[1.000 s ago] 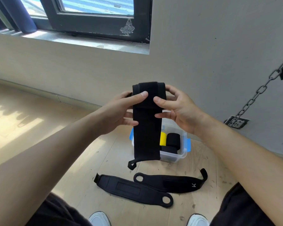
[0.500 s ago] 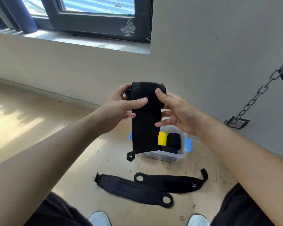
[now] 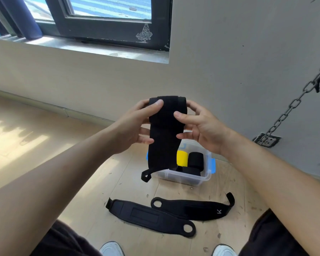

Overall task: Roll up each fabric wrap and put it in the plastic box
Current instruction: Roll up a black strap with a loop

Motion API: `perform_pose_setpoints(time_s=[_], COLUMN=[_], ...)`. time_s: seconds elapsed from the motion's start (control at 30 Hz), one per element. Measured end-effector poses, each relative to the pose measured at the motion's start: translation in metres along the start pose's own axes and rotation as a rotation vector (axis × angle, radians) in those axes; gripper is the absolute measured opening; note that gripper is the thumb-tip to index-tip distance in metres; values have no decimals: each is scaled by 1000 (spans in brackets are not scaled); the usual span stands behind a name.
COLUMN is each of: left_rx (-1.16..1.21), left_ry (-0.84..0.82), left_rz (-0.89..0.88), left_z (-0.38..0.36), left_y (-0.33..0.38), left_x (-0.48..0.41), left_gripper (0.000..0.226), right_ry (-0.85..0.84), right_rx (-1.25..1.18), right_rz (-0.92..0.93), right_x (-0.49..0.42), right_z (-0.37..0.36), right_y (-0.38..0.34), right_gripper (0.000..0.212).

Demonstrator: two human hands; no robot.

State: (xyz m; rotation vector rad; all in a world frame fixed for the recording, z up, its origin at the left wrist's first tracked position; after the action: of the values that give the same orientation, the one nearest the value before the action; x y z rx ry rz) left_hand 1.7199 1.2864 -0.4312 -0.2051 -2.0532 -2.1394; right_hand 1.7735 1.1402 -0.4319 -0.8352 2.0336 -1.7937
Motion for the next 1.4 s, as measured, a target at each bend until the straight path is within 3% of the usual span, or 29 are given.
perform_pose_setpoints(time_s=[0.2,0.3,0.43,0.53,0.67,0.77,0.9,1.1,1.23,1.4], left_rx=[88,100,129,120,98,9,-29,0,28,77], left_ry=[61,44,-18,-35,-43,-76,-68,-9,8,33], left_rz=[-59,-106,-169,-196,-121,-3,57,12,-24,-99], left_z=[8,9,3,2,0,-4,-6,0,4,4], left_y=[3,6,11,12,8,-2,-6,-4,-1,5], left_x=[0,-1,-1,-2,-2,0,1,0,-2,-3], left_gripper=[42,50,64,69,67,55,57,57,59,67], right_ry=[-79,-89,-11,4,-8,-42,-98,-136,-119,-91], right_rx=[31,96,125,120,53,-19,-48,-39,90,180], right_rz=[-2,-60,-127,-83,-44,-14,14,29,-35,-85], right_x=[1,3,2,0,1,1,-1,-2,-2,-4], right_z=[-6,-8,-3,-1,2,1,-2,-4,-1,3], right_y=[0,2,10,6,2,-4,-5,-2,3,9], right_gripper=[50,41,61,50,38,39,47,60,47,50])
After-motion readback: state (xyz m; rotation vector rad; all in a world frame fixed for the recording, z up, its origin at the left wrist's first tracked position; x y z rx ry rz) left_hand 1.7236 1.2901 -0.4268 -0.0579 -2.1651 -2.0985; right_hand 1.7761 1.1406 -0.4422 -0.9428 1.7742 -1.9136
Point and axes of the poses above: each hand's wrist, its own x-axis away from the middle knuckle, its own z-axis out of the back of the hand, y = z × x, the point moved 9 cm from there along -x, towards the middle knuckle, and after that the axes turned 2 degrees about y, right-handed, at the moved point
